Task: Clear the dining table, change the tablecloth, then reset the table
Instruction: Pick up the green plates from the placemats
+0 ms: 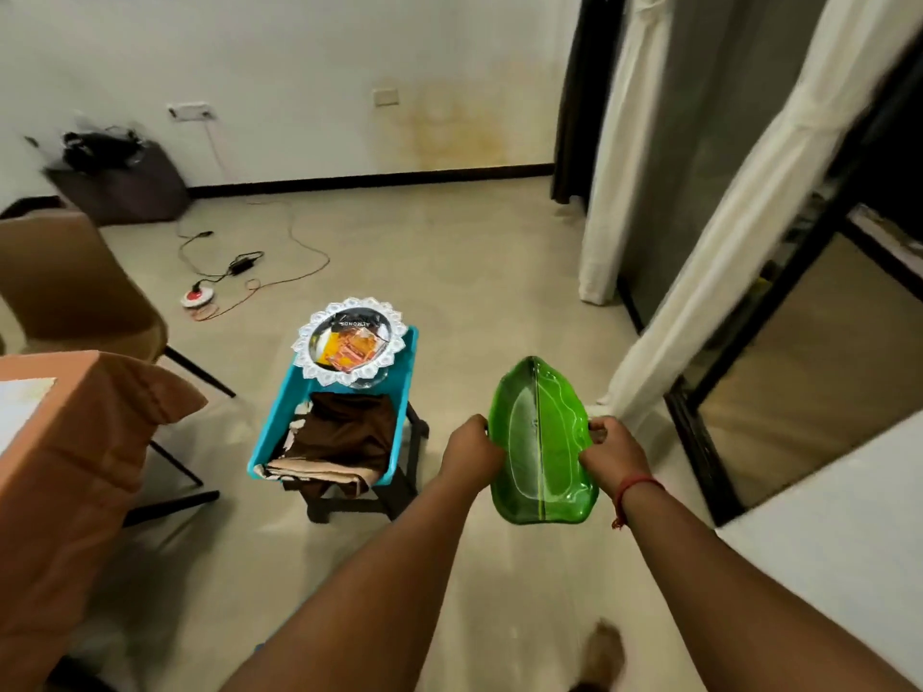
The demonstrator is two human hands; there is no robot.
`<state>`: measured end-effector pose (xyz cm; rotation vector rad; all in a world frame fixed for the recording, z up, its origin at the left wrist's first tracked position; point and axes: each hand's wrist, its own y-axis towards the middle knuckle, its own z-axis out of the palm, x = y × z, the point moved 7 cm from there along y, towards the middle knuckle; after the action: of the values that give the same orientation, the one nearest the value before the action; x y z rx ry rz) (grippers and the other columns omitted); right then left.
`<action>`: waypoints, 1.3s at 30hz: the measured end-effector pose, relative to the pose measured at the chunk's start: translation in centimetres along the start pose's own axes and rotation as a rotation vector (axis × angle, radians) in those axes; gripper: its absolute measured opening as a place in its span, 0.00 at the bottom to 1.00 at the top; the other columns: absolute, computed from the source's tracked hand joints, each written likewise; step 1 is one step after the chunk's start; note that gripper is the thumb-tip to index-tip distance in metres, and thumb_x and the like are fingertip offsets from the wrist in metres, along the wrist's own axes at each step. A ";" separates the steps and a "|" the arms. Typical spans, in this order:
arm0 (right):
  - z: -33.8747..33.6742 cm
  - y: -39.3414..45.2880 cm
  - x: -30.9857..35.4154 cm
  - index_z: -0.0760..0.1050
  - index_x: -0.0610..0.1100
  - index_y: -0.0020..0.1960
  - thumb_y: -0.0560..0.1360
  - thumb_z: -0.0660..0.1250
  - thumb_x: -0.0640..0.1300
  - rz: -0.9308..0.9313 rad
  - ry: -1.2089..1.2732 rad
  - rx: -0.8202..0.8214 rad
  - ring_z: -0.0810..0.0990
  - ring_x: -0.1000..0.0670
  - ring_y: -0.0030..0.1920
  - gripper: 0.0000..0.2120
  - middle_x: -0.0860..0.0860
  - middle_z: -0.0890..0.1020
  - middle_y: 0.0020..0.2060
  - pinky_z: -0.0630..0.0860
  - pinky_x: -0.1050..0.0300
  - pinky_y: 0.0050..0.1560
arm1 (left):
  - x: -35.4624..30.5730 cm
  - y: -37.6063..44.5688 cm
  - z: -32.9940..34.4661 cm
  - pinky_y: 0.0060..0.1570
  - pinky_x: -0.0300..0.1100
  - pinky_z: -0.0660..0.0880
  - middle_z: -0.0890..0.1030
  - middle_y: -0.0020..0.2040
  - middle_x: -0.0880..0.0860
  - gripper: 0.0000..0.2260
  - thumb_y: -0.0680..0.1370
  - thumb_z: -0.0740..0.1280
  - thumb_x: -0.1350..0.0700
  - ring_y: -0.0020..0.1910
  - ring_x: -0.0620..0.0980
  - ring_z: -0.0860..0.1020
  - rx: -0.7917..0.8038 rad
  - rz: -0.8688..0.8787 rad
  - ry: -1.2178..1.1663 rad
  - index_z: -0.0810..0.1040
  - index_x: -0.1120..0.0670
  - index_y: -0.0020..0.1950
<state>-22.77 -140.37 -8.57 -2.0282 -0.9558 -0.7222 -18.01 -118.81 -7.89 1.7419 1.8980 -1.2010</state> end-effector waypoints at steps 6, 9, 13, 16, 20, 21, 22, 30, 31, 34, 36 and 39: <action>5.0 14.1 9.1 0.73 0.43 0.65 0.71 0.65 0.33 -0.124 -0.112 0.194 0.80 0.43 0.49 0.23 0.46 0.81 0.47 0.74 0.55 0.48 | -0.4 11.9 -4.7 0.50 0.45 0.73 0.82 0.54 0.58 0.10 0.75 0.65 0.58 0.56 0.59 0.79 -0.187 -0.186 -0.022 0.77 0.58 0.56; 7.4 18.7 13.7 0.73 0.43 0.65 0.71 0.65 0.33 -0.172 -0.197 0.308 0.79 0.44 0.49 0.23 0.46 0.80 0.48 0.72 0.56 0.48 | -0.7 15.2 -7.2 0.50 0.46 0.72 0.82 0.55 0.59 0.10 0.75 0.66 0.60 0.56 0.59 0.78 -0.252 -0.277 -0.076 0.78 0.59 0.55; 12.1 24.6 21.8 0.74 0.43 0.64 0.71 0.65 0.32 -0.272 -0.276 0.406 0.78 0.43 0.49 0.22 0.47 0.78 0.47 0.74 0.55 0.50 | -0.3 19.4 -11.7 0.49 0.44 0.72 0.82 0.56 0.59 0.11 0.75 0.66 0.59 0.57 0.58 0.79 -0.358 -0.390 -0.202 0.77 0.59 0.57; 17.5 26.8 26.7 0.75 0.43 0.62 0.70 0.64 0.31 -0.355 -0.341 0.502 0.78 0.44 0.47 0.21 0.47 0.80 0.46 0.73 0.56 0.47 | 2.0 21.7 -15.1 0.50 0.45 0.74 0.82 0.56 0.60 0.15 0.71 0.65 0.54 0.56 0.59 0.79 -0.452 -0.483 -0.309 0.78 0.58 0.56; 25.4 29.3 32.3 0.76 0.44 0.60 0.70 0.63 0.31 -0.439 -0.398 0.594 0.80 0.42 0.50 0.21 0.45 0.82 0.48 0.76 0.53 0.51 | 7.0 26.1 -19.2 0.53 0.45 0.76 0.81 0.58 0.59 0.16 0.72 0.66 0.53 0.57 0.59 0.79 -0.522 -0.612 -0.375 0.77 0.56 0.59; 27.3 29.8 33.4 0.76 0.44 0.60 0.69 0.63 0.31 -0.452 -0.412 0.607 0.80 0.41 0.51 0.21 0.44 0.82 0.49 0.77 0.52 0.52 | 8.3 27.0 -20.3 0.54 0.46 0.76 0.81 0.58 0.59 0.16 0.73 0.67 0.54 0.58 0.59 0.79 -0.535 -0.639 -0.382 0.77 0.56 0.59; 29.4 30.3 34.4 0.76 0.44 0.60 0.69 0.63 0.31 -0.463 -0.433 0.627 0.80 0.41 0.51 0.21 0.43 0.83 0.49 0.77 0.51 0.52 | 9.3 27.9 -21.6 0.53 0.45 0.75 0.81 0.58 0.59 0.15 0.74 0.66 0.55 0.58 0.59 0.79 -0.548 -0.663 -0.403 0.77 0.56 0.59; 40.6 31.5 39.4 0.77 0.45 0.62 0.70 0.63 0.31 -0.603 -0.631 0.821 0.79 0.40 0.56 0.22 0.43 0.82 0.56 0.71 0.58 0.49 | 16.1 31.2 -25.1 0.48 0.42 0.72 0.81 0.57 0.58 0.12 0.75 0.65 0.57 0.56 0.58 0.79 -0.619 -0.884 -0.599 0.78 0.56 0.57; 42.1 31.6 39.7 0.78 0.45 0.62 0.71 0.63 0.31 -0.628 -0.660 0.855 0.79 0.40 0.56 0.22 0.43 0.82 0.56 0.72 0.57 0.49 | 16.9 31.5 -25.3 0.48 0.41 0.73 0.82 0.57 0.58 0.12 0.74 0.65 0.56 0.56 0.58 0.80 -0.619 -0.913 -0.630 0.78 0.56 0.56; 45.9 32.1 40.3 0.79 0.40 0.60 0.71 0.63 0.29 -0.655 -0.709 0.927 0.79 0.38 0.57 0.19 0.40 0.81 0.57 0.71 0.55 0.51 | 19.4 32.5 -25.4 0.50 0.48 0.81 0.83 0.54 0.59 0.12 0.71 0.65 0.56 0.50 0.58 0.83 -0.619 -0.982 -0.703 0.79 0.56 0.52; 48.2 32.5 40.3 0.81 0.39 0.56 0.70 0.65 0.30 -0.680 -0.767 0.984 0.79 0.37 0.56 0.17 0.38 0.82 0.54 0.72 0.55 0.51 | 21.1 33.2 -24.5 0.49 0.51 0.82 0.84 0.52 0.58 0.16 0.67 0.64 0.54 0.49 0.58 0.83 -0.624 -1.039 -0.768 0.80 0.56 0.52; 51.1 33.1 39.6 0.80 0.41 0.57 0.70 0.66 0.31 -0.701 -0.837 1.087 0.80 0.38 0.55 0.18 0.39 0.83 0.52 0.72 0.55 0.51 | 21.9 33.6 -22.9 0.52 0.52 0.81 0.83 0.53 0.58 0.14 0.63 0.64 0.51 0.51 0.58 0.83 -0.674 -1.142 -0.877 0.77 0.54 0.45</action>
<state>34.61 -97.43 -20.43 -0.9239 -2.0043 0.3997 15.36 -90.06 -21.83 -0.3232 2.1957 -1.0645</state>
